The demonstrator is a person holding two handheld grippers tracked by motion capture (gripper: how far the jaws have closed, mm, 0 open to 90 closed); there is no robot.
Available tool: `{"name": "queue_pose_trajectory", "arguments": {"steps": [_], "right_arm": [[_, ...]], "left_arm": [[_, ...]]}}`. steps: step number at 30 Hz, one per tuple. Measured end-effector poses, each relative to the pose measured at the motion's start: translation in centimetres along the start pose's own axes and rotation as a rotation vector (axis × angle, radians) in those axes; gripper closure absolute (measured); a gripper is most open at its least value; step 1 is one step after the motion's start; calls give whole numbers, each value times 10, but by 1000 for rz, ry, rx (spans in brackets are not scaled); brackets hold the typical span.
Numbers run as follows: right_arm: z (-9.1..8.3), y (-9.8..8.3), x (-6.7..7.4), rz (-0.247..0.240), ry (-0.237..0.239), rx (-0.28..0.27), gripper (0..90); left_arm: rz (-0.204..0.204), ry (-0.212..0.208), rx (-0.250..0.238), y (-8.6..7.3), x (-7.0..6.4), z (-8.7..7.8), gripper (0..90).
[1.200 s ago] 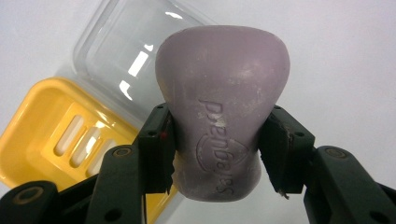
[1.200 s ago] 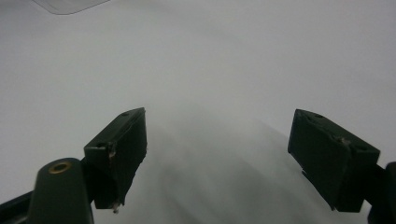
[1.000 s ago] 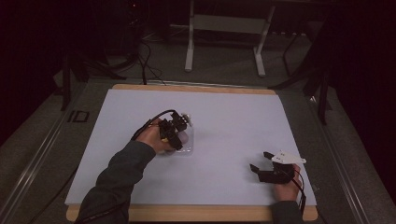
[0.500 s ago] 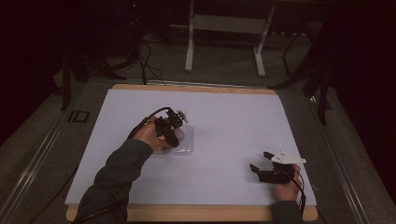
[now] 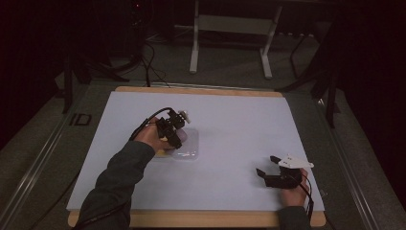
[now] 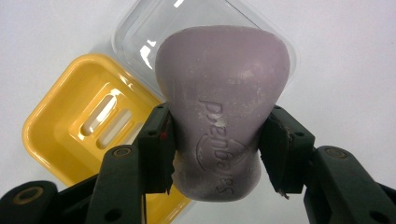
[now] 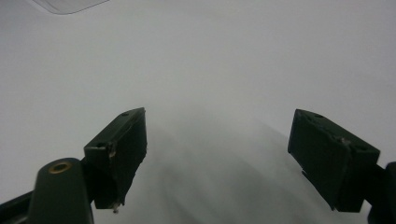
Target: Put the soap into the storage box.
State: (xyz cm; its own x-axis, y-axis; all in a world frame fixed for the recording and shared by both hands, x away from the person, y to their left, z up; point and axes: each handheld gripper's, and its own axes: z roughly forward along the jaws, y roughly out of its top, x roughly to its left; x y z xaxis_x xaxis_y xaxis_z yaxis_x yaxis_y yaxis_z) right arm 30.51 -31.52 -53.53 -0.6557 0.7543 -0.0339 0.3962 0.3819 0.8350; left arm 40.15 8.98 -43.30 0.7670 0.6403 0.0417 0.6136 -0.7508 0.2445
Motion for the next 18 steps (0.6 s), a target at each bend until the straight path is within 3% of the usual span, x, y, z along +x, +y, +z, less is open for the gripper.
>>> {"name": "queue_pose_trajectory", "arguments": {"steps": [18], "right_arm": [[0, 0, 0, 0, -1, 0, 192]], "left_arm": [[-49, 4, -8, -2, 13, -2, 500]]}}
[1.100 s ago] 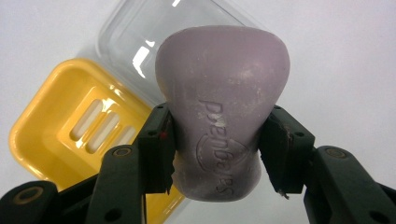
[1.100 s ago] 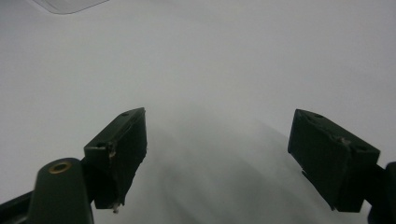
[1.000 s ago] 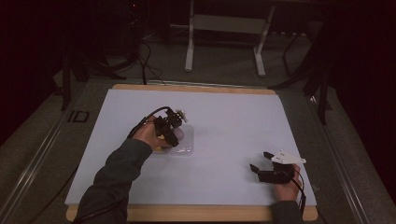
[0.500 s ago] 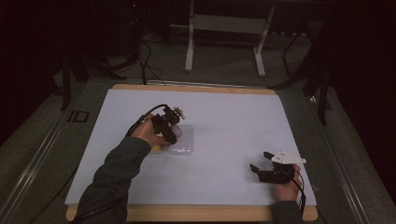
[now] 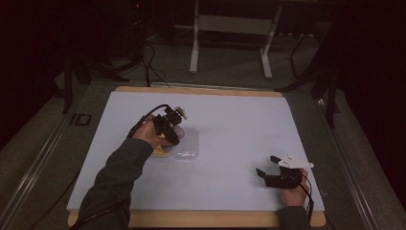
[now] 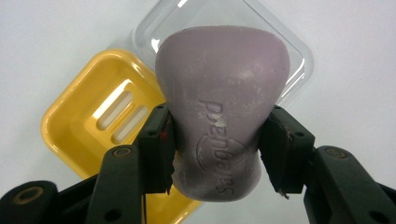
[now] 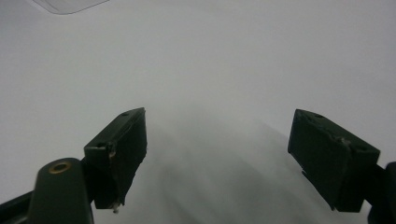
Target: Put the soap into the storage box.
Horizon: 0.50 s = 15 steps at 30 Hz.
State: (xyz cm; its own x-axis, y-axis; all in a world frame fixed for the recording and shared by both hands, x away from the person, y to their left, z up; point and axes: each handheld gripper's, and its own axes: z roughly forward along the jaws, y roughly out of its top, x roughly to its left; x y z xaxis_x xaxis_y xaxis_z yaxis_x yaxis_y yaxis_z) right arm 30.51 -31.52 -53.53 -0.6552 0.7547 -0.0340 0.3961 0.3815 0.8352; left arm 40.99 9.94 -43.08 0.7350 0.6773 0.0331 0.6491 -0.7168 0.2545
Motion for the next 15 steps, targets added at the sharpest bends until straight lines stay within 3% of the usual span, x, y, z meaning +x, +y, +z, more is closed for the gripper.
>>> {"name": "queue_pose_trajectory", "arguments": {"steps": [15], "right_arm": [[0, 0, 0, -1, -1, -2, 192]], "left_arm": [[-40, 4, 14, -2, 12, 2, 500]]}}
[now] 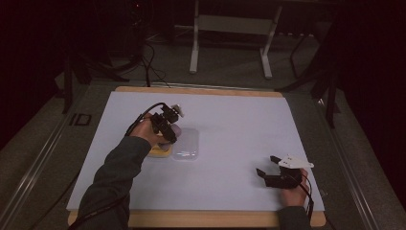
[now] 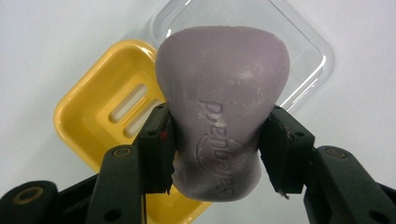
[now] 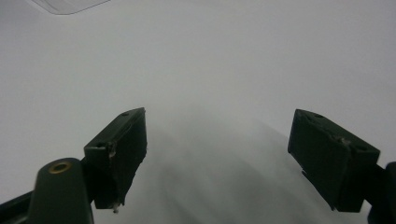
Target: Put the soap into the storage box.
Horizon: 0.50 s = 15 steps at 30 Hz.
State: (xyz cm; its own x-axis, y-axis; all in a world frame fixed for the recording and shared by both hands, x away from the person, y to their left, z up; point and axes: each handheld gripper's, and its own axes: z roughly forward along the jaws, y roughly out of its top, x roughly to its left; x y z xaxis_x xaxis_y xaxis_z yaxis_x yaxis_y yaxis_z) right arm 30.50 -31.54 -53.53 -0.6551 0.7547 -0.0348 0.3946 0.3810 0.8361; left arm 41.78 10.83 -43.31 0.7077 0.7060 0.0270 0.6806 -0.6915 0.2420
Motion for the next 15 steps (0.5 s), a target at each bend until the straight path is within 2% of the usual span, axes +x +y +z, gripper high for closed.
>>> {"name": "queue_pose_trajectory", "arguments": {"steps": [15], "right_arm": [[0, 0, 0, 0, 0, 0, 192]], "left_arm": [[-33, -1, 24, -1, 13, 3, 500]]}}
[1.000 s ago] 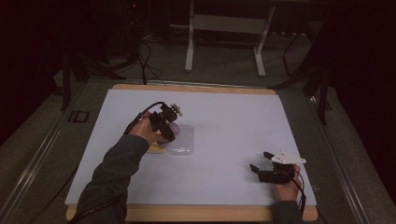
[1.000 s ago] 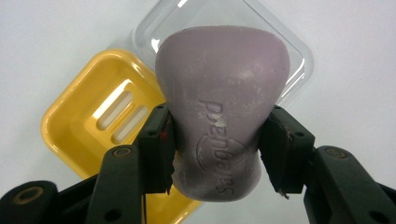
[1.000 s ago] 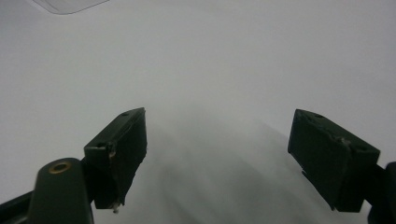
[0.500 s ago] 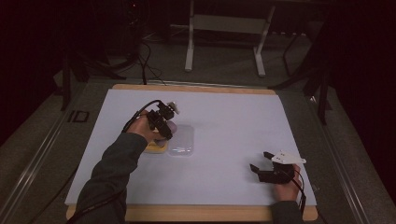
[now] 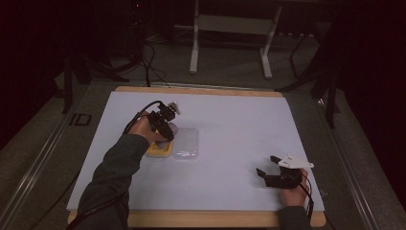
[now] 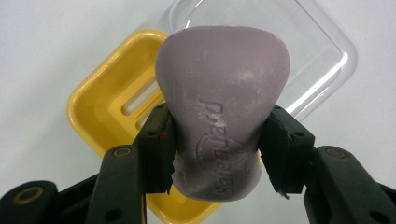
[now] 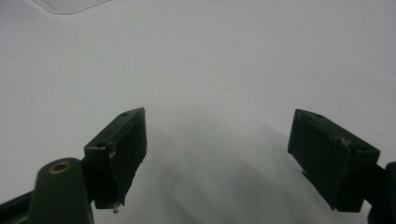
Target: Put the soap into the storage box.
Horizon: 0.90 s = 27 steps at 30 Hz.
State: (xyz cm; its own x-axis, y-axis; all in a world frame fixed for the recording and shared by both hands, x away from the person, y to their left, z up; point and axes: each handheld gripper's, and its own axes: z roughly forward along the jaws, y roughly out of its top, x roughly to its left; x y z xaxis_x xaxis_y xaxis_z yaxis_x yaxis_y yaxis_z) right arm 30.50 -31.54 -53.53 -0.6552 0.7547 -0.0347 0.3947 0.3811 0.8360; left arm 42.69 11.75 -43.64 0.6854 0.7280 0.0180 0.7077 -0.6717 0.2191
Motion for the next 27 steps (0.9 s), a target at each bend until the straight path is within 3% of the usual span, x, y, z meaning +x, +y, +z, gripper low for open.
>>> {"name": "queue_pose_trajectory", "arguments": {"steps": [27], "right_arm": [[0, 0, 0, -3, -1, -1, 192]], "left_arm": [[-55, -6, 26, -4, 14, 10, 500]]}}
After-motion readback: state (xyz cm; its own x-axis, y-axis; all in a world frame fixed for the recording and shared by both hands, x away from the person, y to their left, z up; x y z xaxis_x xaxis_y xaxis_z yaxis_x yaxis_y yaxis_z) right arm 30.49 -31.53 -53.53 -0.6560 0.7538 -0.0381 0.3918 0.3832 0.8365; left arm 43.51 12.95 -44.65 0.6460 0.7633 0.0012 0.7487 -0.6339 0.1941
